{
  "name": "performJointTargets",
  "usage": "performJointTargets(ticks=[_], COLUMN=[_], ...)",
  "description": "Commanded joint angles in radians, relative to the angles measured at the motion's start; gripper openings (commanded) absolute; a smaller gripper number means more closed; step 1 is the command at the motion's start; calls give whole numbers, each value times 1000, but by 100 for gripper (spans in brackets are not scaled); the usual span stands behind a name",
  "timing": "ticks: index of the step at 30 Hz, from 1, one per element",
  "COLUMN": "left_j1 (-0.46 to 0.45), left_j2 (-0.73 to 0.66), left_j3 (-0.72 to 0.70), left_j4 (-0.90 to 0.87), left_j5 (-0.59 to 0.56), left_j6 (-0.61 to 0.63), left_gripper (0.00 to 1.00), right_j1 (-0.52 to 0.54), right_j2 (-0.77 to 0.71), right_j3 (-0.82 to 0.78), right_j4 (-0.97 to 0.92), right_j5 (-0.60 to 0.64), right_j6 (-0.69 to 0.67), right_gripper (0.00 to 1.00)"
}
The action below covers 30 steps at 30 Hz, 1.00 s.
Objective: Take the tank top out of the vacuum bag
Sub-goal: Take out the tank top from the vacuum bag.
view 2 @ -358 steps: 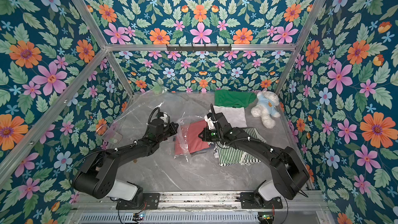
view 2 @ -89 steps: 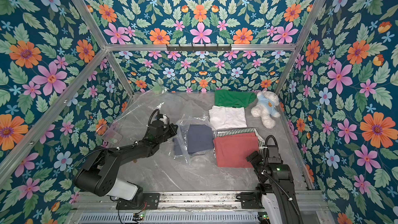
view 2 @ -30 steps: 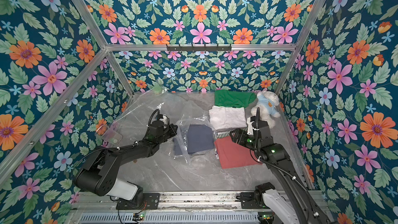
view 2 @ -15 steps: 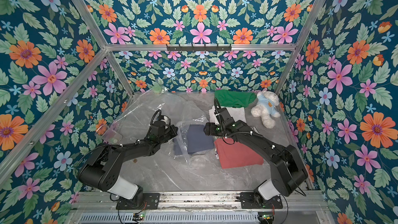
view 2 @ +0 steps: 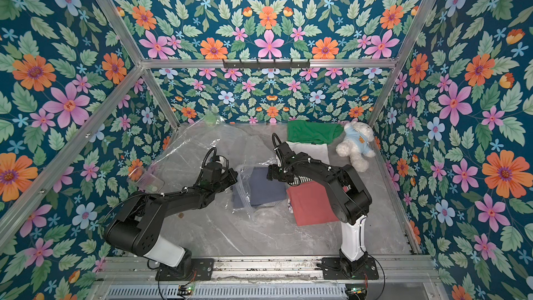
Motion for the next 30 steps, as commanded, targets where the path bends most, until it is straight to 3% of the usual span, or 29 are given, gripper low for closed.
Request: performJointTargets(ticks=[1, 9, 14, 22, 30], left_j1=[1, 2, 2, 2, 2], left_j2=[2, 10, 8, 25, 34], left_j3=[-6, -6, -8, -8, -4], left_j4=[-20, -17, -17, -5, -2], left_j5=[-24, -23, -24, -16, -10], left_j6=[4, 2, 1, -11, -12], left_gripper=[0, 0, 0, 0, 0], right_j1=[1, 2, 4, 5, 3], right_j2=[36, 85, 49, -31, 55], right_j3=[25, 33, 32, -44, -33], right_j4=[-51, -86, -162, -107, -59], right_j5=[5, 20, 103, 122, 10], right_j6=[13, 15, 3, 28, 32], right_gripper=[82, 96, 100, 98, 85])
